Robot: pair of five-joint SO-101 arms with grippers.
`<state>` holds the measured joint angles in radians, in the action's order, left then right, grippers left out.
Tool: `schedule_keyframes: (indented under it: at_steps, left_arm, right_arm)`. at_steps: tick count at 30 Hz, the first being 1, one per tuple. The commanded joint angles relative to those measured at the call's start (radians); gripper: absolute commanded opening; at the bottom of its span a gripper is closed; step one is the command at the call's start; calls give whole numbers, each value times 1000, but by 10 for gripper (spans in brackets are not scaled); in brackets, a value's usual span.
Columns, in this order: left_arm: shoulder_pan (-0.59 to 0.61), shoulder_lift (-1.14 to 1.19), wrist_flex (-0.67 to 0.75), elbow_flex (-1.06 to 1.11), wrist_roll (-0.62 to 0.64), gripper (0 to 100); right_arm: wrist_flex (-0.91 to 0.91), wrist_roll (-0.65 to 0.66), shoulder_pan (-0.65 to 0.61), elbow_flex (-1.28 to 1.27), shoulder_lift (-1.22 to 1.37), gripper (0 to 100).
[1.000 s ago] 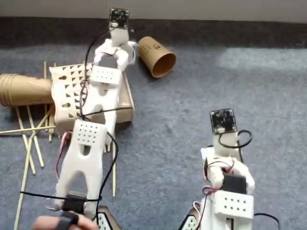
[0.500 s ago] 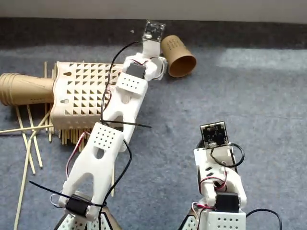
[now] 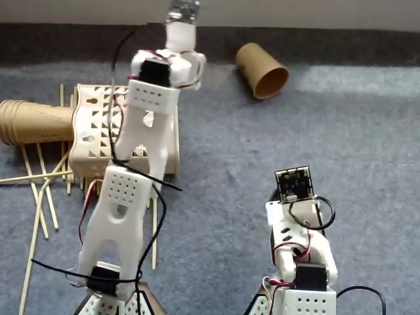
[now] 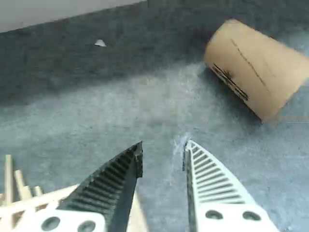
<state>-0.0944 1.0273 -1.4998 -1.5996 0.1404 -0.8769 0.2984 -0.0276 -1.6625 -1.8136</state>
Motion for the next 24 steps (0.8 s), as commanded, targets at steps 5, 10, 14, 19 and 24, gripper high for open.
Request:
schedule_keyframes:
  at_steps: [5,10,14,19,24]
  left_arm:
    - [314,-189,-222,-64,-25,168]
    - [452,-294,-287,-62,-129,168]
    - [518,-387,-293,-56,-129,168]
    - [542,-621,-298,-16,-127,168]
    - [535,-1089,-298,423,-127,168]
  right_arm:
    - [21,12,-12,-108,-16,12]
    - [18,12,-8,-114,-16,12]
    - [-64,12,-7,-137,-13,12]
    - [-205,12,-7,-136,-16,12]
    - [-282,12,-7,-136,-16,12]
